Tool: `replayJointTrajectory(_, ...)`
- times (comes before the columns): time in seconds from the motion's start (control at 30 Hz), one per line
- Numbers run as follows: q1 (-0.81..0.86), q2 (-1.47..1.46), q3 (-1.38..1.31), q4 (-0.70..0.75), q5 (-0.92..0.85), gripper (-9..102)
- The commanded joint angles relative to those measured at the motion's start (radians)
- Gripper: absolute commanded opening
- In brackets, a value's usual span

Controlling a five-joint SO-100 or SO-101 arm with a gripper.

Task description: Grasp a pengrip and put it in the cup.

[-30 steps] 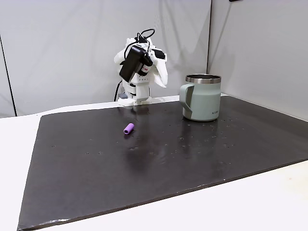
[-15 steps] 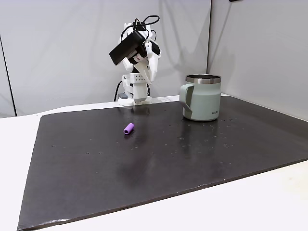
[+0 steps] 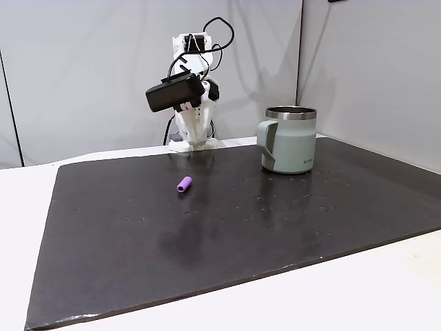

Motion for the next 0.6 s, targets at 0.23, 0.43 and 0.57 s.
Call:
replayJointTrajectory(0.23,0.086,-0.399,-0.284,-0.032,-0.054,5)
replayJointTrajectory(0.43,0.089,-0.454,-0.321,-0.008,-0.107,15)
replayJointTrajectory(0.57,0.095,-0.463,-0.344,0.008,-0.152,17)
